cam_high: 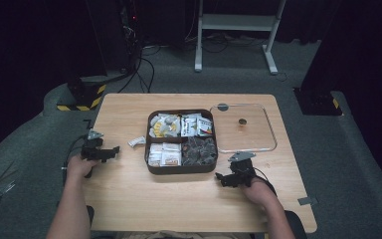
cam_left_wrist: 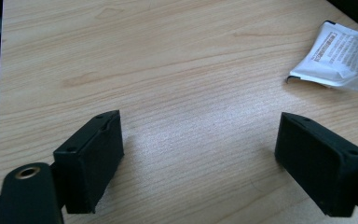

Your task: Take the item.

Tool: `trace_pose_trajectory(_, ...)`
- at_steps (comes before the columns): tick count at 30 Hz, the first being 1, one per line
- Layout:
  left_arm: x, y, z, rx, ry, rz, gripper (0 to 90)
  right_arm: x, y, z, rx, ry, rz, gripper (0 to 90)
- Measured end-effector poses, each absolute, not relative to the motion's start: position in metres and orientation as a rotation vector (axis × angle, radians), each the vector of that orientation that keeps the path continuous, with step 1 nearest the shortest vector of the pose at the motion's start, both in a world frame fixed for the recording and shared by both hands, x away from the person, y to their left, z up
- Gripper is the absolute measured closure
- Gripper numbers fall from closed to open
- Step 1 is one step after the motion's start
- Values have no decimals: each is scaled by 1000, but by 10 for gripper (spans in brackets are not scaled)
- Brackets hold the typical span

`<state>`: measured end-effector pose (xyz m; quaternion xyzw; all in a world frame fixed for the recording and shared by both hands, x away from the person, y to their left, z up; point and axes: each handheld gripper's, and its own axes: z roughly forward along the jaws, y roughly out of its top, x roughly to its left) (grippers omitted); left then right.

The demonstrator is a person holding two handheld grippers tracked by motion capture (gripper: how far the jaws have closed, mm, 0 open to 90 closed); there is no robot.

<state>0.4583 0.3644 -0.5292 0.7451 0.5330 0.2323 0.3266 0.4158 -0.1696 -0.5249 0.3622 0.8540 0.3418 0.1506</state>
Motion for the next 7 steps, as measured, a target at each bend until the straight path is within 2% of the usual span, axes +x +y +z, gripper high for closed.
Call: trace_pose_trajectory(7, 460, 363, -529, 1933, 1447, 632, 129, 416, -170, -525, 1041, 2453, 982, 77)
